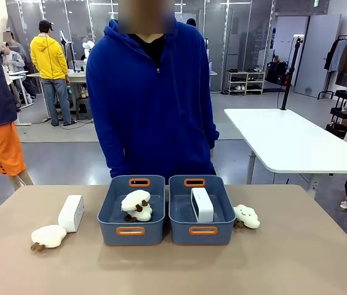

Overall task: Sort the digital clocks into the basket.
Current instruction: Pick up the Digital clock from the table and place it into the empty Plastic storage basket.

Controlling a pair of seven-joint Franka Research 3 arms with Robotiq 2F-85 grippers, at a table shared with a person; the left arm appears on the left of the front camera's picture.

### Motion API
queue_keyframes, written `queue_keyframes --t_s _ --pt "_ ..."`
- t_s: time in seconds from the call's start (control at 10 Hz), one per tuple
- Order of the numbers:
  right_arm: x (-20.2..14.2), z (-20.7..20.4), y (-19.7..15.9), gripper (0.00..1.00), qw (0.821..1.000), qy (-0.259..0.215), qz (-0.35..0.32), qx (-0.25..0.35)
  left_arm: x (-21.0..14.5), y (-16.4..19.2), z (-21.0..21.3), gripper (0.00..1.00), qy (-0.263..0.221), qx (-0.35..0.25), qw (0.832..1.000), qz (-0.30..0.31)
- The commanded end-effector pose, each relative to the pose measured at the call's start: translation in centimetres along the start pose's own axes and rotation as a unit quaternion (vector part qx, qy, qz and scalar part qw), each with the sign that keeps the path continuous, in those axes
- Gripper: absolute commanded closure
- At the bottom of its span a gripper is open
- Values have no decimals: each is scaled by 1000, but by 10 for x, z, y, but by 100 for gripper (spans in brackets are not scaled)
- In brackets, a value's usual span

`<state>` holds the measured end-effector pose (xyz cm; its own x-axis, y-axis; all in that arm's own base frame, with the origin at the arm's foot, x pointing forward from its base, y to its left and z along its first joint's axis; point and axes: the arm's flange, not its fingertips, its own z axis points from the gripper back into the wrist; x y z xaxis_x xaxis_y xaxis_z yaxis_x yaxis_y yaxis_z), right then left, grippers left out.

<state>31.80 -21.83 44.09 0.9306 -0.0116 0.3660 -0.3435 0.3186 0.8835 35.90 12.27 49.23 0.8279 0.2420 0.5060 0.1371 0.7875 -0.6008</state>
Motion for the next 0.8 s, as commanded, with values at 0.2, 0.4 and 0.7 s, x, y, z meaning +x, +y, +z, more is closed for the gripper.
queue_keyframes --t_s 0.2,0.4,0.7 --pt "-4 -3 0 0 1000 3 8 -1 49 -48 -92 0 144 139 979 -35" --pt "-4 -3 0 0 1000 3 8 -1 53 -62 -132 0 161 144 976 -9" --pt "-4 -3 0 0 1000 3 8 -1 39 -74 -194 0 150 178 972 14"
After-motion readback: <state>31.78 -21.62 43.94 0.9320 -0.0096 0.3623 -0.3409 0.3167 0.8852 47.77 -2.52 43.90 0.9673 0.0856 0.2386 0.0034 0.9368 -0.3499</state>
